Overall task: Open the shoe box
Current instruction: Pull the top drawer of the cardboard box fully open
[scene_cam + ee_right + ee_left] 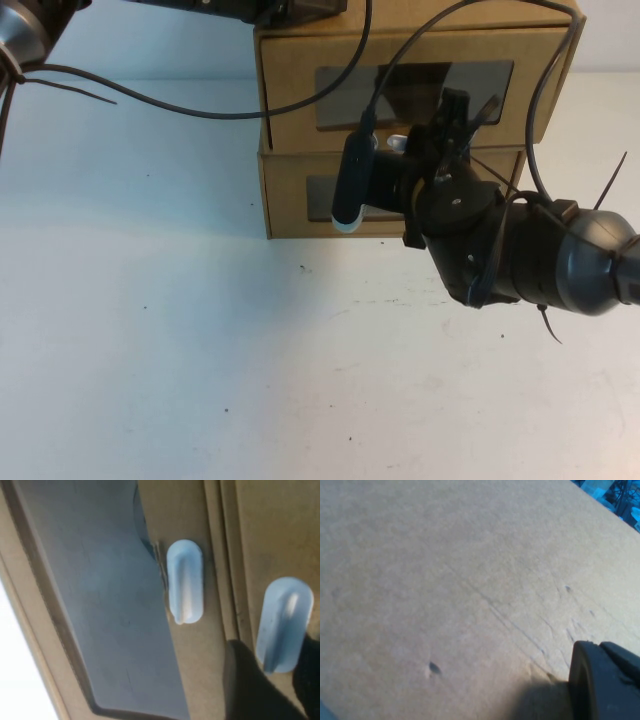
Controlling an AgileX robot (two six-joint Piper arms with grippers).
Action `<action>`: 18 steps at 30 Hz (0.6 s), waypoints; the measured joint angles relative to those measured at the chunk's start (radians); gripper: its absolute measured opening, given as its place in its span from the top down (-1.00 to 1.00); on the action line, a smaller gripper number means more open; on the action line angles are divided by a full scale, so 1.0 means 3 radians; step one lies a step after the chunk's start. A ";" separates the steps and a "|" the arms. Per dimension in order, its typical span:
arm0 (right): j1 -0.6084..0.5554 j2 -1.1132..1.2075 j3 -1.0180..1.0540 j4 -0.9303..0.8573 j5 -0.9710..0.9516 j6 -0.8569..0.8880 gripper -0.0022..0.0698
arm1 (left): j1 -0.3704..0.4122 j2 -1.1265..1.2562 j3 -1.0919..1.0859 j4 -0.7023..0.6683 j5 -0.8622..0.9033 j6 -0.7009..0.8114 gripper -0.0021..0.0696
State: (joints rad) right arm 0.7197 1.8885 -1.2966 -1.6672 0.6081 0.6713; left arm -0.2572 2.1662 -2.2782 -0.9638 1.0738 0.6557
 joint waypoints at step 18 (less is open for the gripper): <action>-0.0048 0.0164 -0.0263 0.0064 -0.0074 0.0115 0.18 | 0.0001 0.0000 0.0000 0.0000 -0.0012 0.0000 0.96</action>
State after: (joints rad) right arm 0.7052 1.9376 -1.3755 -1.6480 0.5860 0.7057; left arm -0.2569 2.1662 -2.2782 -0.9638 1.0701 0.6557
